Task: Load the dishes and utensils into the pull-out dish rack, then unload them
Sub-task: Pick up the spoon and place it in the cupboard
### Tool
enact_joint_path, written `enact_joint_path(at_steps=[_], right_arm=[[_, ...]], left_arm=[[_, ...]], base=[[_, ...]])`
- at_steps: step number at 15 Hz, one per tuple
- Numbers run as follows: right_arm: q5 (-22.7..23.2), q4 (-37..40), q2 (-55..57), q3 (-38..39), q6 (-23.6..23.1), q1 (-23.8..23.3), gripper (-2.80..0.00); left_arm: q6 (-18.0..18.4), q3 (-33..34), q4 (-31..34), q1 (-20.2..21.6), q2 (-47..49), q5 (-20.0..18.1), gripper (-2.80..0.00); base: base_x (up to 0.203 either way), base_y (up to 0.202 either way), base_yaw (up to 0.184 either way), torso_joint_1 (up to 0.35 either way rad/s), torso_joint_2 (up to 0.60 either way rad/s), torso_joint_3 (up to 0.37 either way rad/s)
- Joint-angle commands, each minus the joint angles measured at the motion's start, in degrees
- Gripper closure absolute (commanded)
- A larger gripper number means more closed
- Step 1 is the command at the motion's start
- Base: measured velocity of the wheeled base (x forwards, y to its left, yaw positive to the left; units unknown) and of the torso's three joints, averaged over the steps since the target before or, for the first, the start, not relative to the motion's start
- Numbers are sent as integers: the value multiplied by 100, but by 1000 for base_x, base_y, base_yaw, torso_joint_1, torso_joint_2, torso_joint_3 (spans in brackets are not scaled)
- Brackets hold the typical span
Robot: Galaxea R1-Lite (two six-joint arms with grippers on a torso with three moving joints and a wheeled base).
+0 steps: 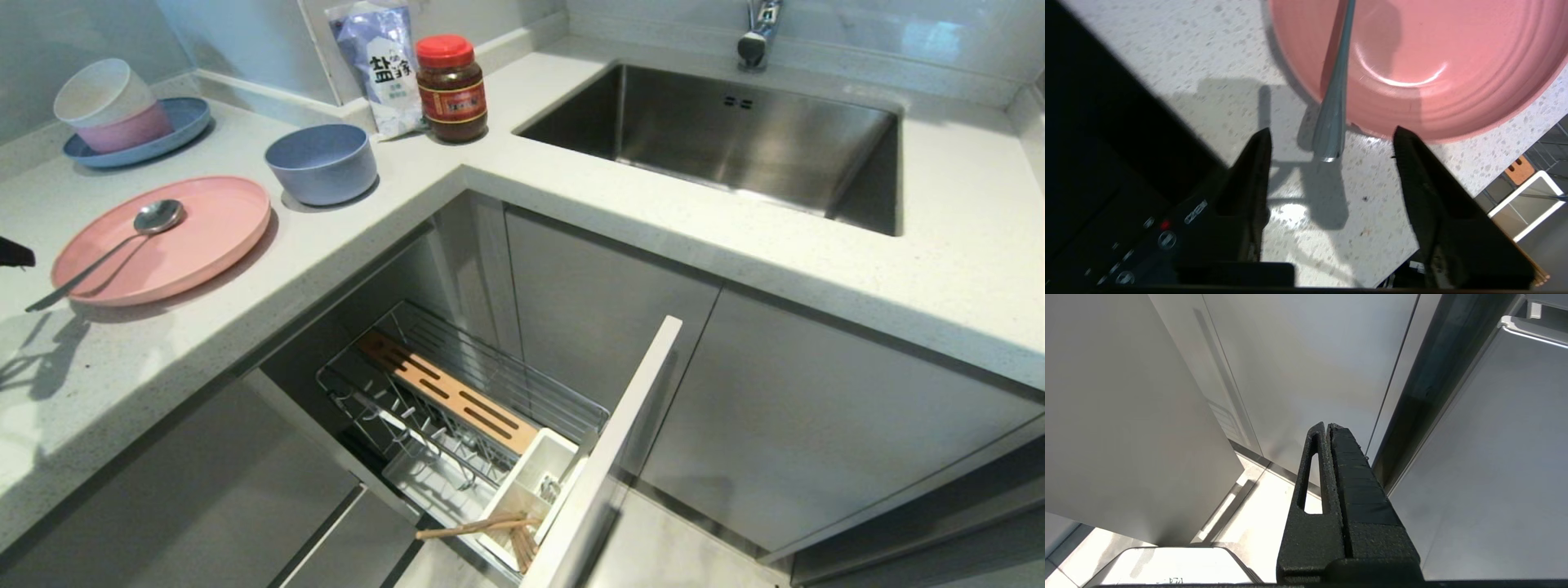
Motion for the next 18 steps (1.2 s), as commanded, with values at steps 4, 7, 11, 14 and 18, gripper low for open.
enact_joint_path(at_steps=[4, 7, 11, 14, 18], right_arm=[[0, -2, -18, 9, 0, 1, 0], [0, -1, -22, 9, 0, 7, 0], [0, 3, -24, 9, 0, 0, 0], [0, -4, -24, 9, 0, 0, 0], [0, -3, -19, 9, 0, 4, 0]], left_arm=[[-91, 176, -319, -270, 380, -122, -280], [-140, 261, -424, -445, 414, -133, -280], [-208, 414, -638, -583, 424, -133, -280], [-215, 439, -741, -626, 449, -133, -280], [-215, 458, -840, -671, 502, -133, -280]], base=[[0, 0, 0, 0, 0, 0], [0, 0, 0, 0, 0, 0], [0, 0, 0, 0, 0, 0], [0, 0, 0, 0, 0, 0], [0, 0, 0, 0, 0, 0]])
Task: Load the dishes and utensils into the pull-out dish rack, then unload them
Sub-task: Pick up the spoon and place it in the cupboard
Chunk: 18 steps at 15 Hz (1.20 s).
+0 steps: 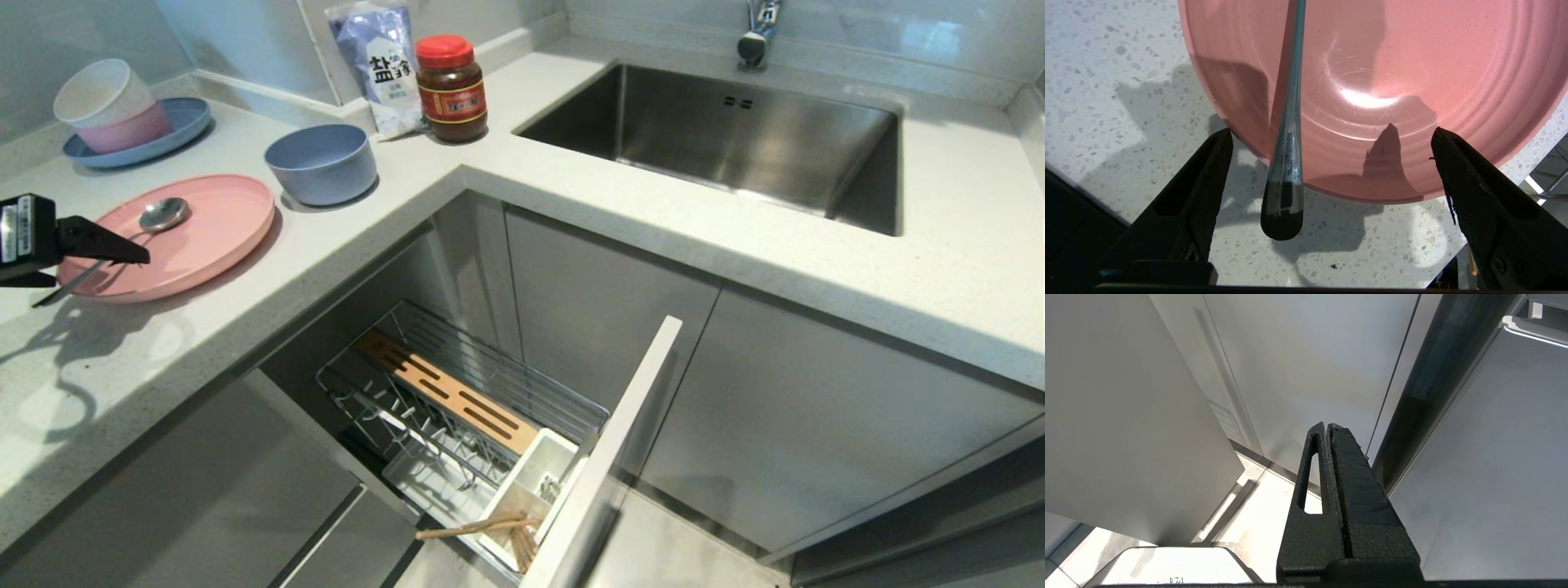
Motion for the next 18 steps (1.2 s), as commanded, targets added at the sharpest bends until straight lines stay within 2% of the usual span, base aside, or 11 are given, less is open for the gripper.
enact_joint_path(at_steps=[1, 18], right_arm=[[-2, -6, -24, 9, 0, 4, 0], [-2, -4, -22, 9, 0, -3, 0]], left_arm=[[5, 14, 6, -19, 29, -14, -280], [-20, 25, -138, -178, -29, -18, -280]], base=[[0, 0, 0, 0, 0, 0], [0, 0, 0, 0, 0, 0]])
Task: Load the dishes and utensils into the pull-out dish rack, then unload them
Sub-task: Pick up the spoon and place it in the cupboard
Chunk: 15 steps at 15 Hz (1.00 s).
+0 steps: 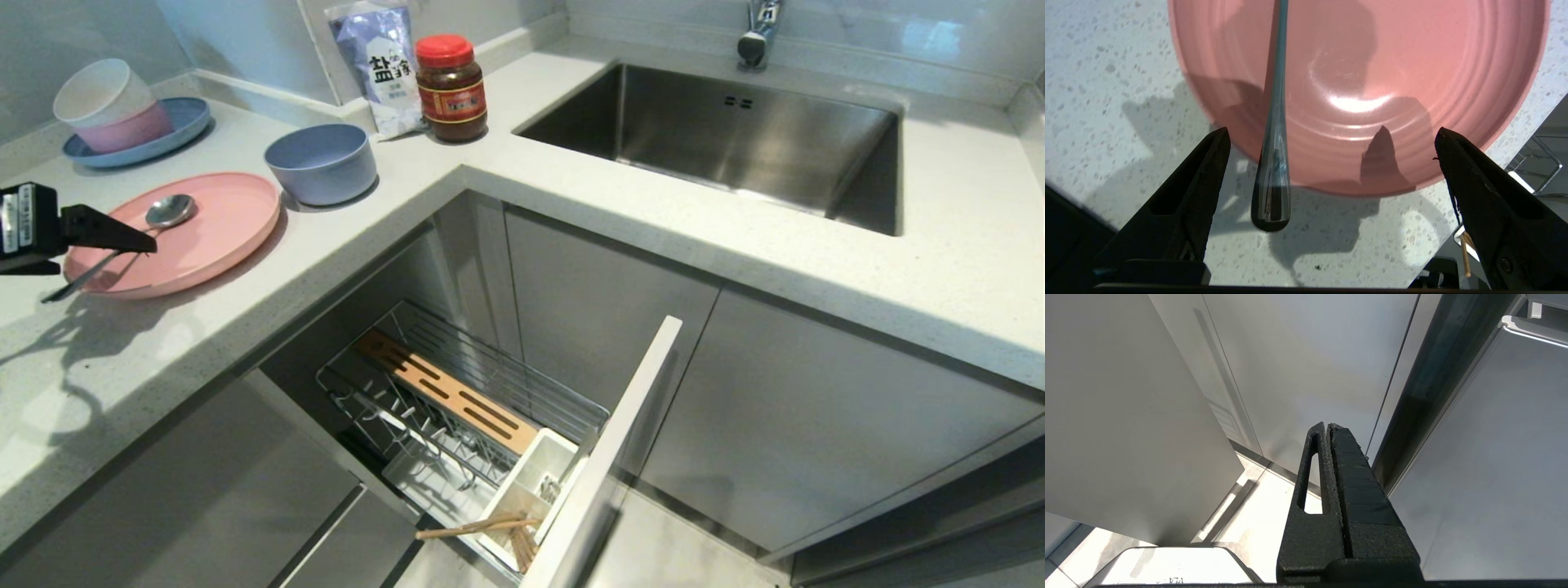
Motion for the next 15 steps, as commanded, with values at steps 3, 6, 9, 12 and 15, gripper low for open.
enact_joint_path(at_steps=[3, 6, 9, 12, 15], right_arm=[[-1, -6, -24, 9, 0, 0, 0], [-1, -2, -18, 9, 0, 7, 0], [-1, -6, -24, 9, 0, 3, 0], [-1, -7, -15, 9, 0, 8, 0], [-1, 0, -22, 9, 0, 8, 0]], left_arm=[[-11, 27, -299, -44, 263, -12, -280], [-19, 14, -320, -35, 311, -3, -280], [-19, 27, -320, -62, 305, -3, -280], [-19, 27, -320, -62, 311, -3, -280], [-10, 45, -320, -62, 311, -3, -280]], base=[[0, 0, 0, 0, 0, 0], [0, 0, 0, 0, 0, 0], [0, 0, 0, 0, 0, 0], [0, 0, 0, 0, 0, 0], [0, 0, 0, 0, 0, 0]])
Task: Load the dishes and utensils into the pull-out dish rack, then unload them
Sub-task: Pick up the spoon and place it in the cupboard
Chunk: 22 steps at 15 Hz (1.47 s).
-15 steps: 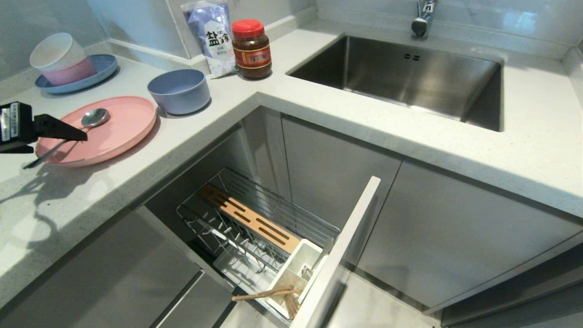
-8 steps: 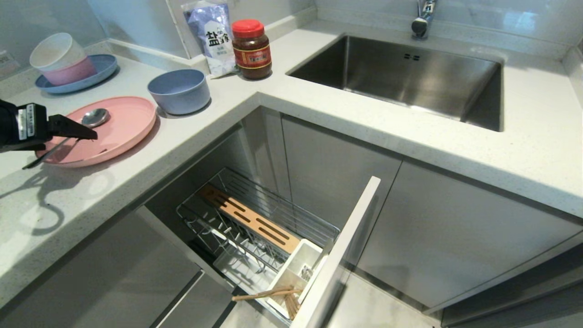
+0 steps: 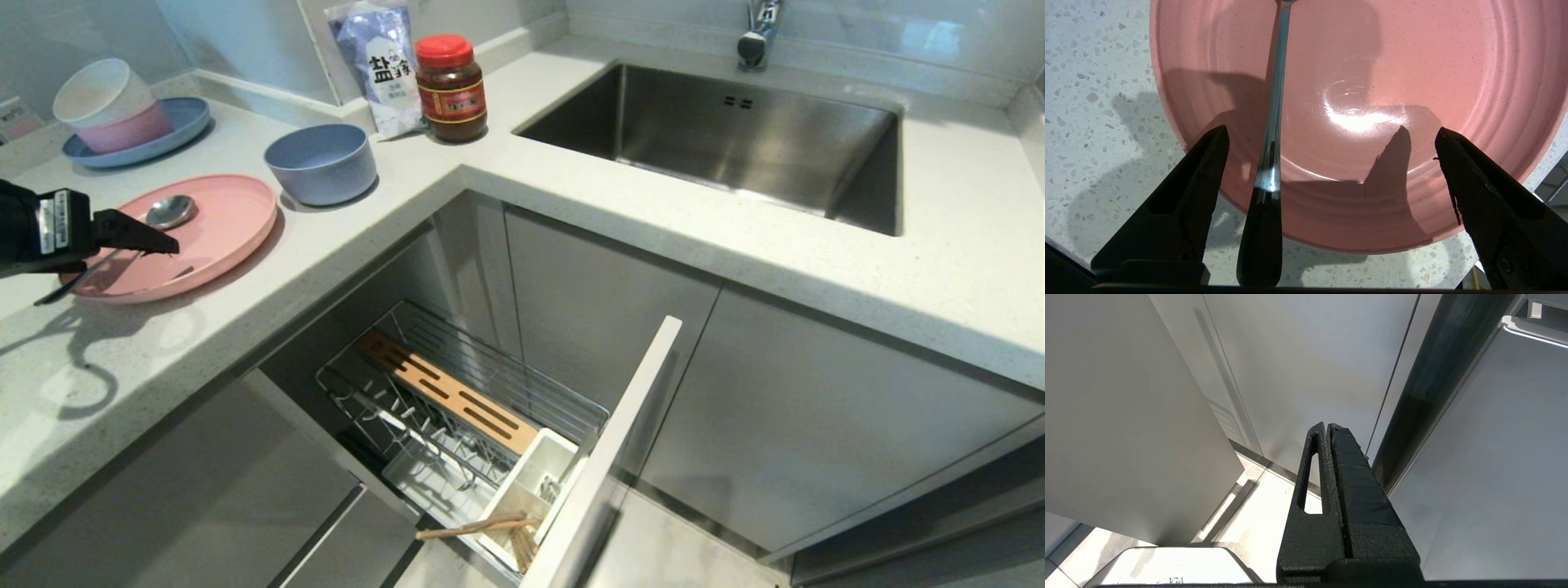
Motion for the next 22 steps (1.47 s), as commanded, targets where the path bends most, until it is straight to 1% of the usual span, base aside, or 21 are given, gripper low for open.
enact_joint_path(at_steps=[1, 9, 14, 17, 18, 22], right_arm=[[0, 2, -24, 9, 0, -3, 0], [0, 3, -24, 9, 0, 6, 0], [0, -6, -23, 9, 0, 0, 0], [0, -6, -24, 9, 0, -3, 0], [0, -3, -23, 9, 0, -3, 0], [0, 3, -24, 9, 0, 6, 0]], left_arm=[[8, 18, 24, 3, 6, -10, 0], [93, 106, 33, 11, -65, 149, 0], [108, 168, 33, 3, -144, 149, 0], [58, 138, 33, -20, -326, 135, 0], [-28, 112, 27, -45, -436, 132, 0], [-930, -131, 24, -331, -842, 138, 0]], base=[[0, 0, 0, 0, 0, 0], [0, 0, 0, 0, 0, 0], [0, 0, 0, 0, 0, 0], [0, 0, 0, 0, 0, 0], [0, 0, 0, 0, 0, 0], [0, 0, 0, 0, 0, 0]])
